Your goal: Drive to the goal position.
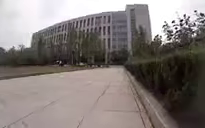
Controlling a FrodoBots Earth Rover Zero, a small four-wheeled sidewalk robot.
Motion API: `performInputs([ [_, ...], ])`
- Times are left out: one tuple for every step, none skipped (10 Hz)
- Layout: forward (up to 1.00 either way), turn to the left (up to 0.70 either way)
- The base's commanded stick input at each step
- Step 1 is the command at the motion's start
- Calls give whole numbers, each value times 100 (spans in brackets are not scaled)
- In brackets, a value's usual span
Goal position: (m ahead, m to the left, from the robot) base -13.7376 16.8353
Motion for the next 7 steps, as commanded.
performInputs([
  [45, 27],
  [45, 27],
  [45, 27],
  [45, 27],
  [45, 27],
  [45, 27],
  [45, 27],
])
